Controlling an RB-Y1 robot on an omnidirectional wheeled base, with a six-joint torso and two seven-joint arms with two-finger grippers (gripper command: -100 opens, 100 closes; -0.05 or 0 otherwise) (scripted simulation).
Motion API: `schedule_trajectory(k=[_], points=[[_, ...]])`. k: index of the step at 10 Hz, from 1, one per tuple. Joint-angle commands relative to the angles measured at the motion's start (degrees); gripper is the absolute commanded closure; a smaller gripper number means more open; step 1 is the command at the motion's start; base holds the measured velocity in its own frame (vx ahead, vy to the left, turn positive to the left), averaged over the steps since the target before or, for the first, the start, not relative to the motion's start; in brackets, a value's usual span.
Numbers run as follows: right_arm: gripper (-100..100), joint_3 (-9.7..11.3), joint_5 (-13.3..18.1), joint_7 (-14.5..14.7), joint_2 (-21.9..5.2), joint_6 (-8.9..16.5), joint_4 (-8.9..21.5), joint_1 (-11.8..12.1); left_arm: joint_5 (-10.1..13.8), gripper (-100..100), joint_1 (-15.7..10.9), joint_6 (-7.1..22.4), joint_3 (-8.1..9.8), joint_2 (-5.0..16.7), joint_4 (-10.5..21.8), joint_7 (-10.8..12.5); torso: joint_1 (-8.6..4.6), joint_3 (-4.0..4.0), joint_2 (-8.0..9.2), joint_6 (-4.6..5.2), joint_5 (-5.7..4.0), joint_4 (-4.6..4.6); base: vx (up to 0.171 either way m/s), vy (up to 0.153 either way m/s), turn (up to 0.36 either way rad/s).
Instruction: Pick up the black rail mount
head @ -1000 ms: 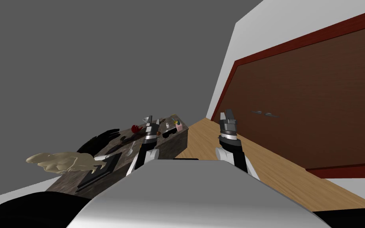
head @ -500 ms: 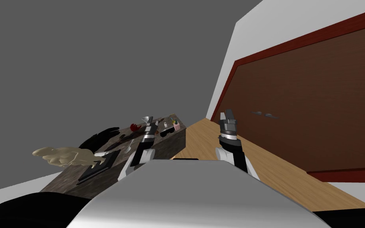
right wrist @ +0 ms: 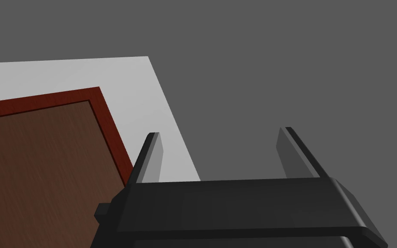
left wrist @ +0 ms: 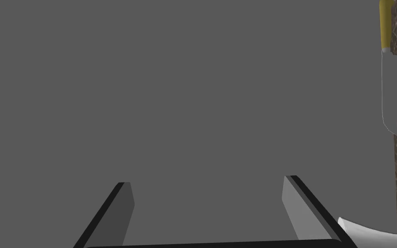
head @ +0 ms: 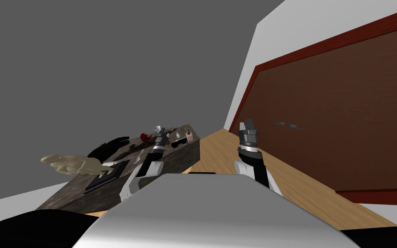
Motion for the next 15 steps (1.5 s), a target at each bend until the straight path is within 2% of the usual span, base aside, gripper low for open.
schedule_trajectory(k=[1,2,3,4,5,6,7,8,9,11,12,13,14,15], points=[[0,0.0,0.0,0.0,0.0,0.0,0.0,0.0,1.2,-100,-0.2,2.9,1.93,2.2,1.1,0.5,0.0,0.0,0.0,0.0,0.0,0.0,0.009,-0.113,0.043],[0,0.0,0.0,0.0,0.0,0.0,0.0,0.0,1.2,-100,-0.2,3.4,1.93,2.2,1.1,0.5,0.05,-0.03,-0.06,-0.01,0.01,-0.01,0.002,-0.088,0.027],[0,0.0,0.0,0.0,0.0,0.0,0.0,0.0,2.3,-100,-0.4,5.4,3.54,4.0,1.9,0.8,0.12,-0.04,-0.07,0.01,0.03,-0.02,-0.006,-0.102,0.027],[0,0.0,0.0,0.0,0.0,0.0,0.0,0.0,2.3,-100,-0.4,6.3,3.54,4.0,1.9,0.8,0.09,-0.03,-0.05,0.0,0.03,-0.01,0.003,-0.1,0.026],[0,0.0,0.0,0.0,0.0,0.0,0.0,0.0,3.5,-100,-0.6,8.3,5.17,5.7,2.8,1.1,0.1,-0.04,-0.07,0.0,0.02,-0.01,0.003,-0.12,0.054],[0,0.0,0.0,0.0,0.0,0.0,0.0,0.0,3.5,-100,-0.6,9.3,5.17,5.7,2.8,1.1,0.03,-0.04,-0.07,0.0,0.02,-0.02,-0.006,-0.094,0.028],[0,0.0,0.0,0.0,0.0,0.0,0.0,0.0,4.7,-100,-0.8,11.5,6.81,7.5,3.6,1.4,0.1,-0.03,-0.05,0.01,0.02,-0.01,0.021,-0.108,0.038],[0,0.0,0.0,0.0,0.0,0.0,0.0,0.0,4.7,-100,-0.8,12.5,6.81,7.5,3.6,1.4,0.08,-0.07,-0.12,0.0,0.02,-0.02,0.017,-0.097,0.025],[0,0.0,0.0,0.0,0.0,0.0,0.0,0.0,6.0,-100,-0.9,14.3,8.43,9.2,4.5,1.8,0.11,-0.08,-0.13,0.01,0.02,-0.03,-0.018,-0.103,0.036],[0,0.0,0.0,0.0,0.0,0.0,0.0,0.0,6.0,-100,-0.9,15.8,8.43,9.2,4.5,1.8,0.13,-0.02,-0.04,0.01,0.03,-0.01,0.0,-0.068,0.012],[0,0.0,0.0,0.0,0.0,0.0,0.0,0.0,7.4,-100,-1.0,18.0,10.02,10.9,5.4,2.1,0.27,-0.05,-0.09,0.01,0.06,-0.02,0.025,-0.076,0.039],[0,0.0,0.0,0.0,0.0,0.0,0.0,0.0,7.4,-100,-1.0,19.1,10.02,10.9,5.4,2.1,0.21,-0.08,-0.15,0.0,0.05,-0.03,0.019,-0.081,0.027],[0,0.0,0.0,0.0,0.0,0.0,0.0,0.0,8.9,-100,-1.0,21.1,11.57,12.6,6.3,2.5,0.19,-0.08,-0.14,0.01,0.04,-0.03,0.023,-0.105,0.026],[0,0.0,0.0,0.0,0.0,0.0,0.0,0.0,8.9,-100,-1.0,22.4,11.57,12.6,6.3,2.5,0.1,-0.09,-0.15,0.0,0.03,-0.03,0.015,-0.09,0.027]])
